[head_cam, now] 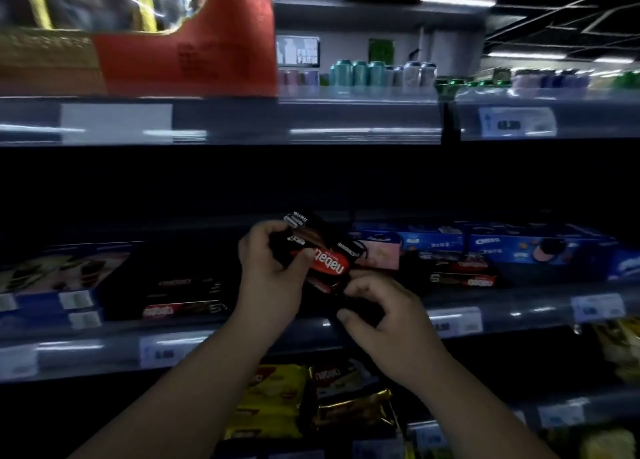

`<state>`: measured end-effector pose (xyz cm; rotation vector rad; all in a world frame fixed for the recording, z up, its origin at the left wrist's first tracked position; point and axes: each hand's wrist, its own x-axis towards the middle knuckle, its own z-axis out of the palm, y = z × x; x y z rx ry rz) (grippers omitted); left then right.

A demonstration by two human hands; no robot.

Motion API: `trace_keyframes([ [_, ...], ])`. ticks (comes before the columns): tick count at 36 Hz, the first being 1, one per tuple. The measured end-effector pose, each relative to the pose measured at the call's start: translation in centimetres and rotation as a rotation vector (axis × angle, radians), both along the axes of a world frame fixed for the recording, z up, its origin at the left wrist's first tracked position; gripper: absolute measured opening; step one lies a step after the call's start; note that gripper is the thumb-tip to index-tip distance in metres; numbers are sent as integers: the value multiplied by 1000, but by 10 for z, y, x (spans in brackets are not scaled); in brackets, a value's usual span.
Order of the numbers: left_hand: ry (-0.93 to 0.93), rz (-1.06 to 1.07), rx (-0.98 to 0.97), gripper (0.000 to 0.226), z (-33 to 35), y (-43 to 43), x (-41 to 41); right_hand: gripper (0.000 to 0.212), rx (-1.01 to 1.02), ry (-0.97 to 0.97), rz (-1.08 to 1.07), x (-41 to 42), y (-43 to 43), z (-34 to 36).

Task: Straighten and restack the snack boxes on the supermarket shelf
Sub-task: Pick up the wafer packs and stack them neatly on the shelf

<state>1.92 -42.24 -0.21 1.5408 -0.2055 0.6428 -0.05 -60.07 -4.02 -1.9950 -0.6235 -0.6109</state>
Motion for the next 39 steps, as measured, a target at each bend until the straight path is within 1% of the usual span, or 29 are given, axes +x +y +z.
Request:
trace_keyframes([
  [2, -35, 55, -34, 50, 8, 10, -2, 19, 77, -18, -17, 2, 6, 7],
  [3, -61, 65, -32, 55, 13, 15, -4, 19, 149, -3, -26, 3, 8, 12],
  [5, -128, 59, 15, 65, 23, 23, -7, 24, 281, 51, -40, 5, 11, 25],
  [6, -169, 33, 50, 71, 28, 26, -8, 28, 317, 73, -47, 6, 13, 33],
  [8, -211, -49, 157, 74, 38, 33, -13, 37, 368, 130, 2, 9, 20, 49],
  [11, -174, -128, 402, 77, 53, 46, -21, 51, 450, 303, 186, 17, 36, 72],
  [13, -103, -159, 524, 78, 56, 57, -23, 52, 459, 425, 288, 20, 51, 81],
  [14, -86, -152, 572, 78, 57, 61, -24, 48, 451, 461, 326, 21, 59, 83],
  [16, -121, -59, 653, 73, 57, 71, -28, 28, 436, 474, 345, 20, 77, 82],
  [18, -208, 101, 737, 66, 55, 86, -32, 16, 478, 474, 312, 19, 94, 79],
  [19, -233, 172, 804, 66, 53, 95, -33, 15, 525, 488, 300, 19, 102, 77],
  [20, -227, 230, 890, 72, 49, 104, -34, 16, 584, 517, 294, 19, 108, 75],
  [22, -186, 318, 1107, 90, 41, 122, -34, 25, 706, 604, 295, 20, 121, 71],
  [23, -158, 357, 1205, 94, 36, 130, -35, 28, 748, 643, 307, 21, 126, 69],
  [24, -127, 388, 1264, 94, 33, 136, -35, 30, 768, 669, 324, 21, 131, 67],
  [26, -77, 387, 1272, 88, 27, 150, -34, 36, 722, 665, 332, 21, 141, 64],
  [27, -58, 355, 1247, 86, 25, 156, -33, 44, 657, 625, 304, 21, 145, 62],
  [28, -36, 318, 1217, 84, 25, 162, -33, 56, 566, 564, 265, 22, 147, 61],
  [29, -16, 286, 1195, 82, 26, 168, -32, 72, 463, 498, 234, 23, 148, 60],
  [31, 39, 216, 1176, 76, 28, 177, -32, 103, 267, 405, 237, 25, 147, 60],
  [32, 72, 180, 1178, 70, 31, 180, -32, 110, 187, 395, 262, 27, 147, 60],
  [33, 96, 152, 1177, 63, 32, 183, -31, 110, 115, 401, 281, 30, 148, 60],
  [34, 118, 133, 1170, 55, 34, 185, -31, 102, 44, 409, 285, 32, 149, 60],
  [37, 160, 114, 1187, 35, 32, 189, -29, 61, -127, 361, 192, 38, 156, 52],
  [39, 186, 116, 1243, 30, 28, 192, -28, 40, -189, 316, 114, 40, 161, 43],
])
